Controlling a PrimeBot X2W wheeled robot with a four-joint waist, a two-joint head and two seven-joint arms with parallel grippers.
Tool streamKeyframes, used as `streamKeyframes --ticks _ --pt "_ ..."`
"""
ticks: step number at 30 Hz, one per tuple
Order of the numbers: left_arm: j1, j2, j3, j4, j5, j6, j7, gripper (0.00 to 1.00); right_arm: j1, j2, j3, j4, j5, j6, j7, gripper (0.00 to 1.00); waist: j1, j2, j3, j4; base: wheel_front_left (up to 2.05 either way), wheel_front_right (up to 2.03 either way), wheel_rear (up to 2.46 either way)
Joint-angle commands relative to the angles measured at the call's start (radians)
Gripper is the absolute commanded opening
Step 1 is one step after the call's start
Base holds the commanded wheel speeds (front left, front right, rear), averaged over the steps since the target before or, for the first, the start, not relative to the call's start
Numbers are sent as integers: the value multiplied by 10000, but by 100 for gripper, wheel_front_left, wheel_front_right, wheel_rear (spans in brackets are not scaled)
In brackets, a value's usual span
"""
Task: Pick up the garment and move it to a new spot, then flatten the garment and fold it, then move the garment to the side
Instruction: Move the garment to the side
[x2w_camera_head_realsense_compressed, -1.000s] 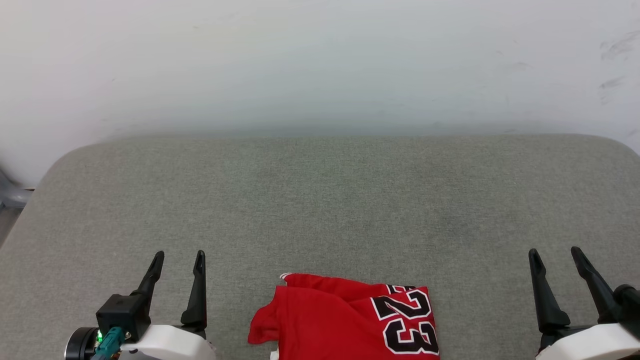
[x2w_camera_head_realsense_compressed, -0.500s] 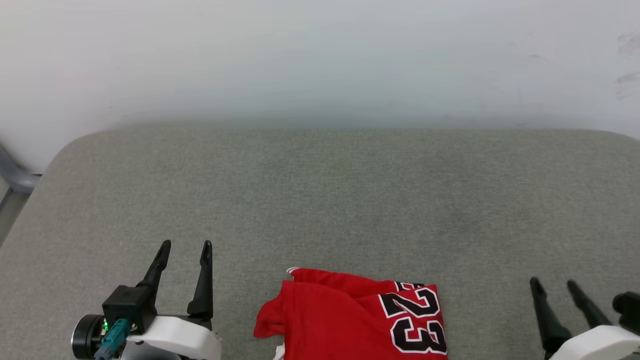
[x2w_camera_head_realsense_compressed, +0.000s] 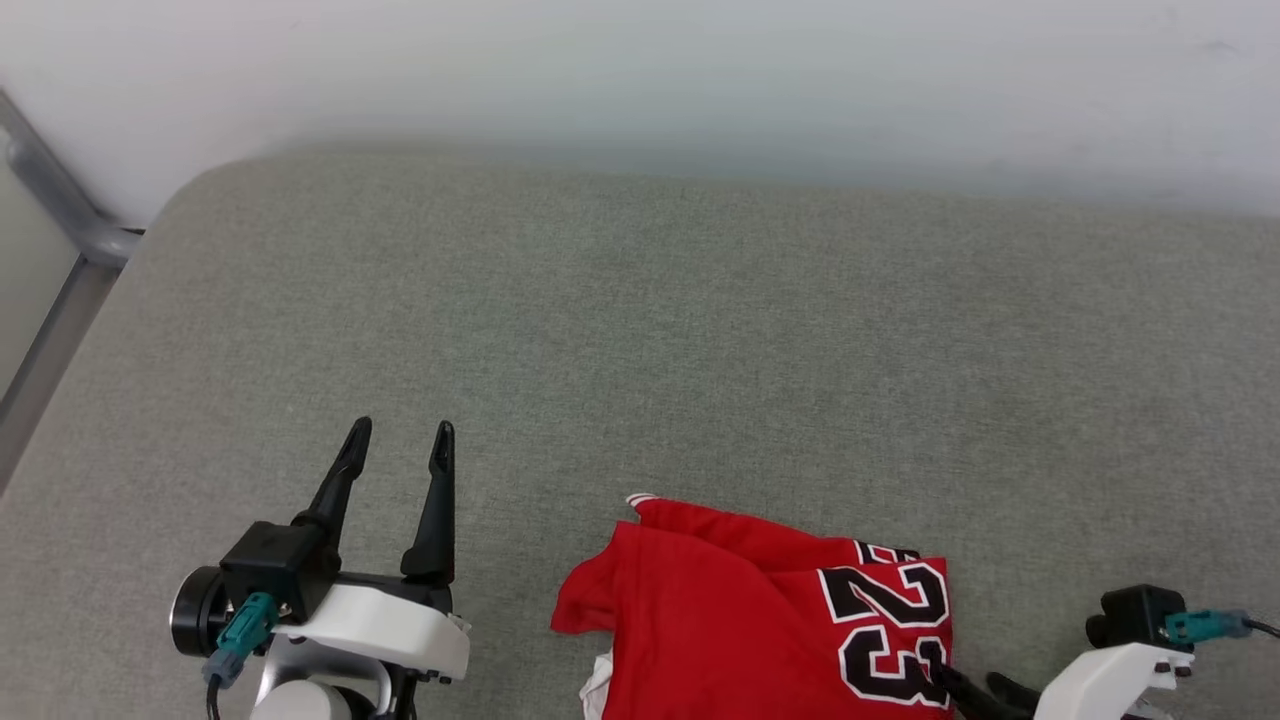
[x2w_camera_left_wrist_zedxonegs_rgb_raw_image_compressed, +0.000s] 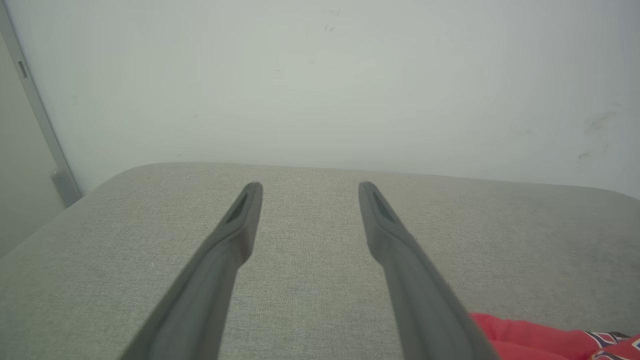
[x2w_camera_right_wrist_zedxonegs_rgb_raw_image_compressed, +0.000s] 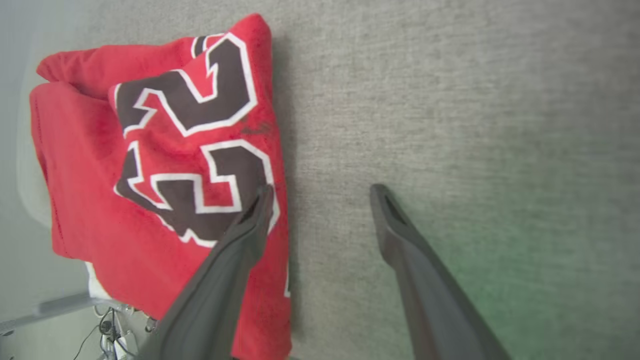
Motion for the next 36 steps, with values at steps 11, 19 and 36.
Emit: streamKeyframes --ticks 11,19,36 --pt "-364 -322 359 243 398 -438 -68 100 -663 282 883 1466 1898 -14 929 100 0 0 618 392 0 0 0" --pt "-207 -469 536 496 703 -686 -70 100 -1199 61 1189 1613 1844 -12 697 0 0 0 287 204 0 0 0" --pt "438 -196 349 129 916 -739 79 100 -1544 -1056 95 923 -1886 -6 302 0 0 0 -566 -2399 0 0 0"
